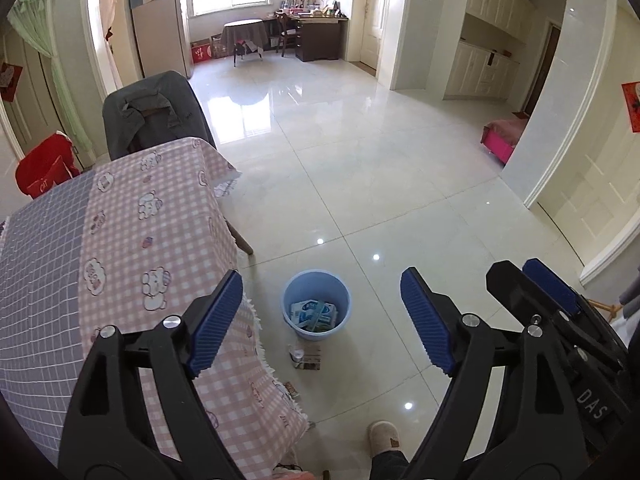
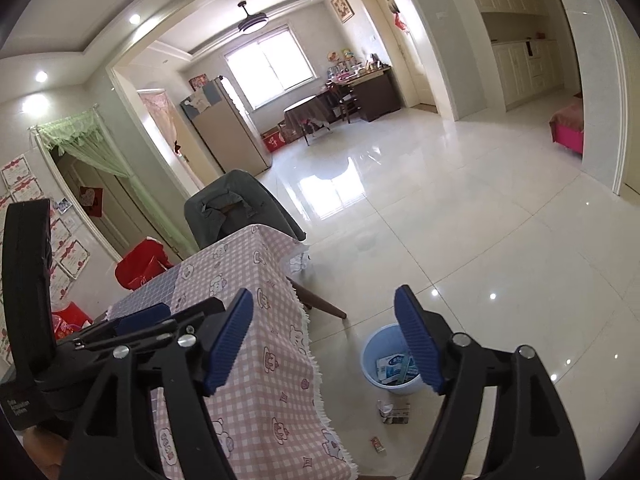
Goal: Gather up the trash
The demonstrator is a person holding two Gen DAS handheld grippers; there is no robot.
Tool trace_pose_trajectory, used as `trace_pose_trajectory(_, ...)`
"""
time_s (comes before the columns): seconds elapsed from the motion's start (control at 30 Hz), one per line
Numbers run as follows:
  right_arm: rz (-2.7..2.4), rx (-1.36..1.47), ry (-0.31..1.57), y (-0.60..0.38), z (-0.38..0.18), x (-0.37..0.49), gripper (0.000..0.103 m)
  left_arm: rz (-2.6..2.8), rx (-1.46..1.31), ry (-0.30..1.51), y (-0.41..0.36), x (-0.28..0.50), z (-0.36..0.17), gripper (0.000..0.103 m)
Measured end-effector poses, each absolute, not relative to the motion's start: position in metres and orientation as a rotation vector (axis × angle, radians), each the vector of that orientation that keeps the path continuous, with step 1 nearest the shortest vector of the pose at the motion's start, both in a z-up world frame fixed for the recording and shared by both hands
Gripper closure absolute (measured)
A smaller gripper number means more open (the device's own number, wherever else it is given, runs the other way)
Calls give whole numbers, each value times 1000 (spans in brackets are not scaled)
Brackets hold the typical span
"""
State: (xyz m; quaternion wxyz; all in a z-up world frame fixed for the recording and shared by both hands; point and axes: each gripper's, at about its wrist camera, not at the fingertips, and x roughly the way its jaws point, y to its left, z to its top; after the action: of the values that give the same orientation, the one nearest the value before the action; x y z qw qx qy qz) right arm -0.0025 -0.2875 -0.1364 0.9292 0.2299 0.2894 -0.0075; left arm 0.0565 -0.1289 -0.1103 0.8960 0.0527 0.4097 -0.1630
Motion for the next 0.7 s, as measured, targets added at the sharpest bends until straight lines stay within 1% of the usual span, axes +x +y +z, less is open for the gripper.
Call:
trace_pose_trajectory(0.07, -30, 472, 591, -287, -134, -3, 28, -334, 111, 845, -127, 55, -109, 22)
trace_pose_trajectory(0.27, -27, 471, 593, -277, -133, 0, 27, -312, 109, 848, -112, 57, -105, 22)
trace_pose_trajectory(0.7, 36, 429, 587, -206, -110, 28, 27, -231, 86, 835, -40, 75, -85, 21)
